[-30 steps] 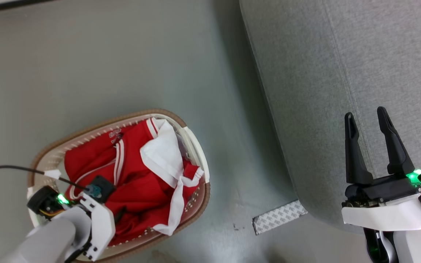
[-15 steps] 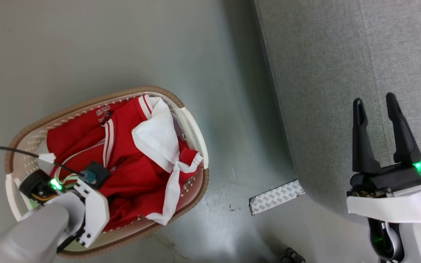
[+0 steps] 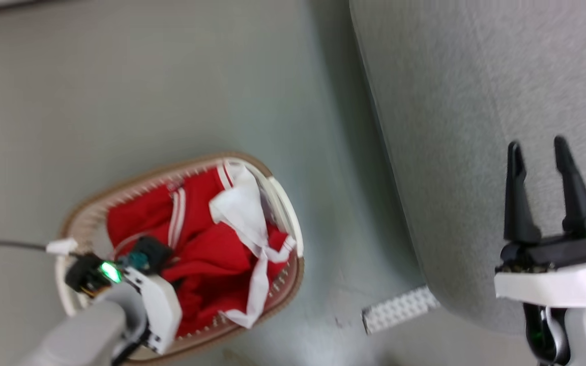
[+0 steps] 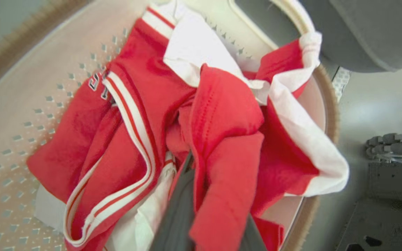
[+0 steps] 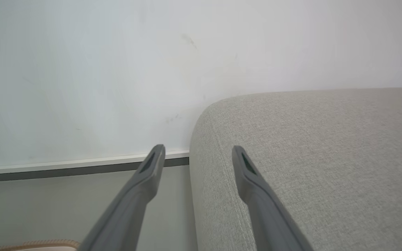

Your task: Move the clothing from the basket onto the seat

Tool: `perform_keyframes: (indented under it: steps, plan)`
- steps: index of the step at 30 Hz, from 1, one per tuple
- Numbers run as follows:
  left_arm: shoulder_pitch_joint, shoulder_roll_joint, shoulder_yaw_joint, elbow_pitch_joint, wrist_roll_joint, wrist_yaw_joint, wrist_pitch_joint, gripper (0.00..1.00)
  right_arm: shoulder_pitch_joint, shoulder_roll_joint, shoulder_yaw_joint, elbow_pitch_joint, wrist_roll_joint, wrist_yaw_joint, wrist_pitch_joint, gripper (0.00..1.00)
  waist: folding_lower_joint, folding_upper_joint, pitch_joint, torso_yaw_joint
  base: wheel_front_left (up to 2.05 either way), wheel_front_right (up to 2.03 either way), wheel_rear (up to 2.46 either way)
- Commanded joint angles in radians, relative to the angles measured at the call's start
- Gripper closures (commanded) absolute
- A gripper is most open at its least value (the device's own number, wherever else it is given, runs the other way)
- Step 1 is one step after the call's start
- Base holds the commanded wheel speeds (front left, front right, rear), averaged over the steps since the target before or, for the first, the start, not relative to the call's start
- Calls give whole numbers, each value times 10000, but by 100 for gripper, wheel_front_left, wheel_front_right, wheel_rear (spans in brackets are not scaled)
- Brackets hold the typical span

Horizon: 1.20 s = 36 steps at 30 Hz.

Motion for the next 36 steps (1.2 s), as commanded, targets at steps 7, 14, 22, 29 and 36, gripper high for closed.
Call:
perform_keyframes:
  steps: [7, 14, 22, 29, 36]
  plan:
    - [1240, -635, 663, -727, -249, 788, -766, 100, 937, -21, -119, 708, -602, -21, -26, 0, 0, 0, -3274, 1288, 0, 0, 0]
    - [2367, -761, 1744, -2425, 49, 1485, -772, 100, 1648, -24, -215, 1208, -1007, -21, -28, 0, 0, 0, -4938, 2079, 0, 0, 0]
    - [3715, -750, 3070, -4354, 458, 2297, -776, 100, 2500, -311, -472, 1587, -1038, -21, -26, 0, 0, 0, -6644, 2910, 0, 0, 0]
    - [4159, -470, 4106, -5668, 694, 2853, -775, 100, 2797, -451, -441, 1693, -989, -21, -26, 0, 0, 0, -7101, 3285, 0, 0, 0]
    - [4503, -94, 4925, -6265, 700, 3094, -775, 100, 3042, -504, 132, 1962, -861, -21, -28, 0, 0, 0, -7475, 3315, 0, 0, 0]
